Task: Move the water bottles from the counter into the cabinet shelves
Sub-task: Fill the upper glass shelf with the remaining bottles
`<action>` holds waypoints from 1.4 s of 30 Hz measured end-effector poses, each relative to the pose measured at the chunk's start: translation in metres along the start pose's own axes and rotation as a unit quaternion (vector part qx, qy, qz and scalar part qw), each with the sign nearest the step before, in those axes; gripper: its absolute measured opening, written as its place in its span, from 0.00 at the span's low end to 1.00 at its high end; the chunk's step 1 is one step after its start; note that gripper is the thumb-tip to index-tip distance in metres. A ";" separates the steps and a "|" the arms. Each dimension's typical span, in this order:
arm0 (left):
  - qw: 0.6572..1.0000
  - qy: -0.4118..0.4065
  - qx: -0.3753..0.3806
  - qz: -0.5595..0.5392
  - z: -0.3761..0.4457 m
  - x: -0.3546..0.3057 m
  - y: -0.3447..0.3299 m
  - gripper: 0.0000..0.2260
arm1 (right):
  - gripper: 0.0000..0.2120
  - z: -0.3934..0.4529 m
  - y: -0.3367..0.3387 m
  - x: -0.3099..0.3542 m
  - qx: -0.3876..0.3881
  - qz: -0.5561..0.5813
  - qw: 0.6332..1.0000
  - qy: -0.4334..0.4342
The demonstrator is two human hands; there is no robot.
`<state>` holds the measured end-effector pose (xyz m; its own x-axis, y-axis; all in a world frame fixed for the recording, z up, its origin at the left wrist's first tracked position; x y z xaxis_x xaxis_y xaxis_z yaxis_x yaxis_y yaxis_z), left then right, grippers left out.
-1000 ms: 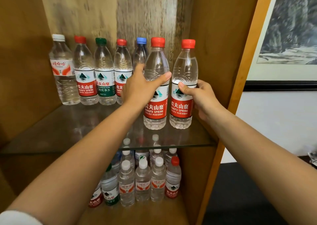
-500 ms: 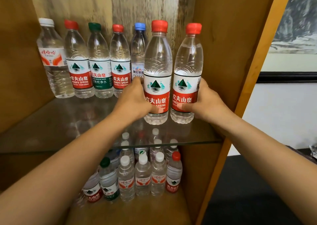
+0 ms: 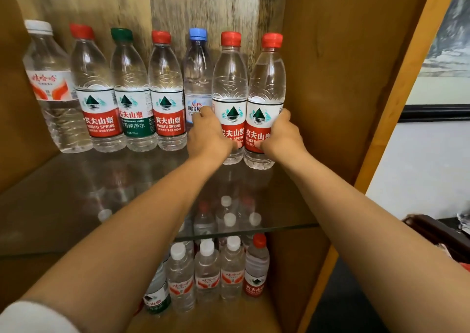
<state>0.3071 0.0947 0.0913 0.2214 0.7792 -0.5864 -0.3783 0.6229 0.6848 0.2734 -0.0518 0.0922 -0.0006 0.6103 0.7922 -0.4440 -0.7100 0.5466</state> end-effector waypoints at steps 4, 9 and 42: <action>0.999 0.004 -0.032 0.015 0.008 -0.002 -0.008 0.37 | 0.33 0.016 -0.007 -0.002 -0.004 0.013 1.000 -0.022; 0.998 -0.004 -0.061 0.004 0.016 -0.003 -0.016 0.35 | 0.31 0.029 -0.012 -0.002 -0.014 -0.009 1.000 -0.023; 0.970 -0.061 -0.056 0.226 0.048 -0.018 -0.040 0.57 | 0.42 0.077 -0.041 -0.023 -0.005 -0.013 0.999 -0.036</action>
<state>0.3618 0.0590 0.0951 0.1121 0.9780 -0.1760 -0.5557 0.2085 0.8048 0.3605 -0.0643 0.0726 0.0743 0.6011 0.7957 -0.4527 -0.6906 0.5640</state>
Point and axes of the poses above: each hand's wrist, its own z-axis towards the middle knuckle, its own y-axis out of the back of the hand, x = y × z, the point moved 6 cm from there along z, towards the middle knuckle, and after that the axes turned 5 degrees about z, right-handed, at the moved point
